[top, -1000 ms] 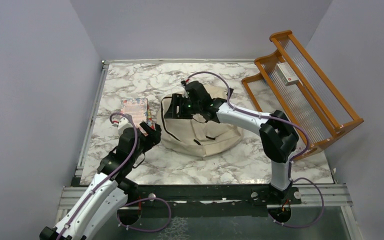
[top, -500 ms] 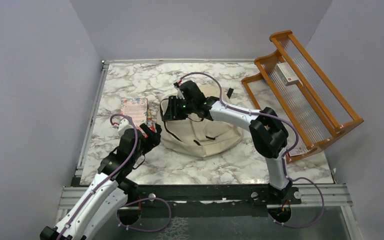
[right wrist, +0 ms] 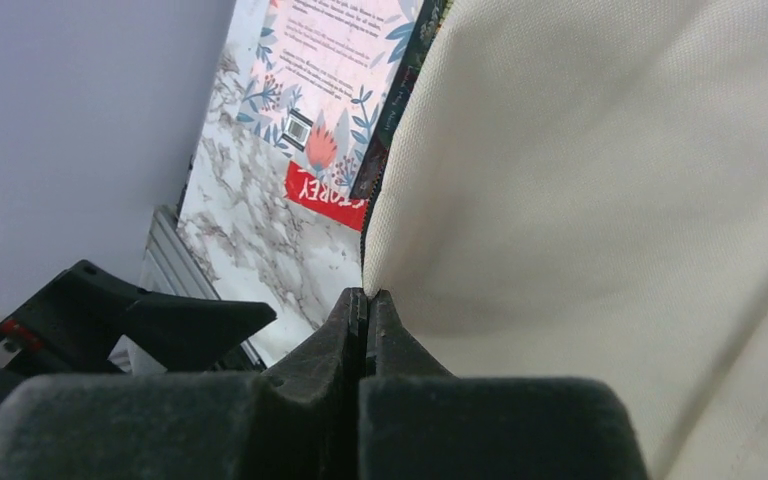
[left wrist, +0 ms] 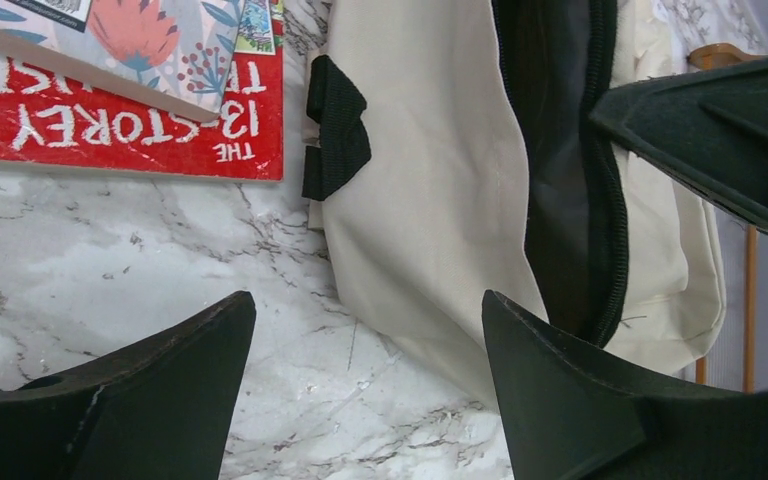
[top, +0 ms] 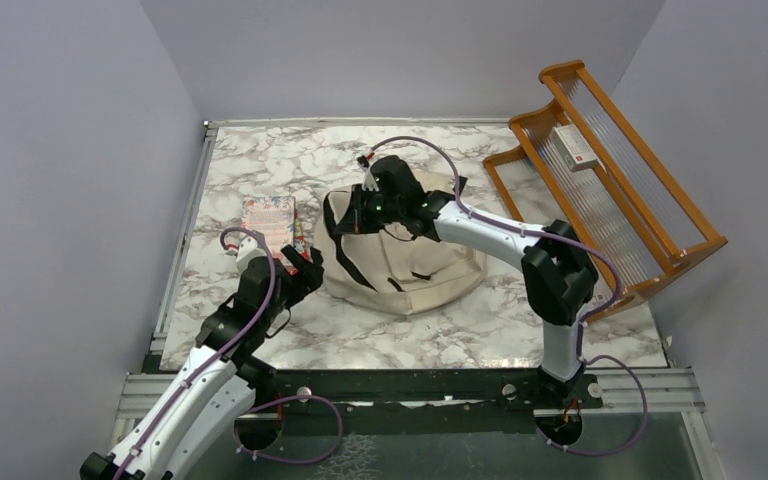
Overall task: Pack the student bag
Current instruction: Unzip the student bag at the center of the board.
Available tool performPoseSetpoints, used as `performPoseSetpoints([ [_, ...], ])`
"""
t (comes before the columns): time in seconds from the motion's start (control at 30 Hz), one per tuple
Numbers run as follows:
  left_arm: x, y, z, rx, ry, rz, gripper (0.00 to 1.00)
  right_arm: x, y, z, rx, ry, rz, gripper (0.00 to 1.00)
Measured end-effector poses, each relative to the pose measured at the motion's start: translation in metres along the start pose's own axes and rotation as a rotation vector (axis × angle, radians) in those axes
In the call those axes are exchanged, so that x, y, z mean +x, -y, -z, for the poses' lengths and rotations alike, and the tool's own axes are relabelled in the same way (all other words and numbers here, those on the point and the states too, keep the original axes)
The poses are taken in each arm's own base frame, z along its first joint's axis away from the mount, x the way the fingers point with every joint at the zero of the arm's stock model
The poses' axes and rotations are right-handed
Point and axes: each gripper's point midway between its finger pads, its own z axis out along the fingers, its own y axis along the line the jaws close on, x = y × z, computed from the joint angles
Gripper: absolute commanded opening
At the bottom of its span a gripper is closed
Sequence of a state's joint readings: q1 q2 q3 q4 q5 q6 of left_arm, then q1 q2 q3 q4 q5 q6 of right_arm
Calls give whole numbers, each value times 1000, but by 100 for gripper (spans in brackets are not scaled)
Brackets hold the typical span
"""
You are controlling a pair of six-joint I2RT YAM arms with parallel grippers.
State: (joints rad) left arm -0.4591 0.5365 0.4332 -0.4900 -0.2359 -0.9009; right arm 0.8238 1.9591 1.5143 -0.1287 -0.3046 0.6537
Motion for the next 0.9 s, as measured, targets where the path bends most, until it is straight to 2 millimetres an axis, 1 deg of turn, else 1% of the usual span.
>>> performPoseSetpoints([
  [0.1,-1,6,-2,20,0,0,89,-7,-2,14,0,25,-1,1],
  [0.2,0,12,-7,36,-12,-2,93,-13,4,26,7,44,-17,1],
  [0.33,1,22,-17,58,-29,-16,99,-14,19,41,30,58,-40,0],
  [0.43,-2,31,-25,60,-39,-39,99,-18,30,54,50,74,-55,1],
  [0.6,-12,48,-41,63,-36,-83,98,-32,52,81,92,114,-69,1],
  [0.63,-12,49,-44,60,-38,-91,96,-35,56,86,99,123,-68,1],
  [0.7,-12,51,-52,54,-43,-104,88,-39,62,95,113,137,-64,0],
  [0.8,-4,44,-64,24,-69,-131,73,-43,74,108,146,151,-53,1],
  [0.9,1,37,-70,-3,-89,-153,57,-44,84,118,190,160,-31,1],
])
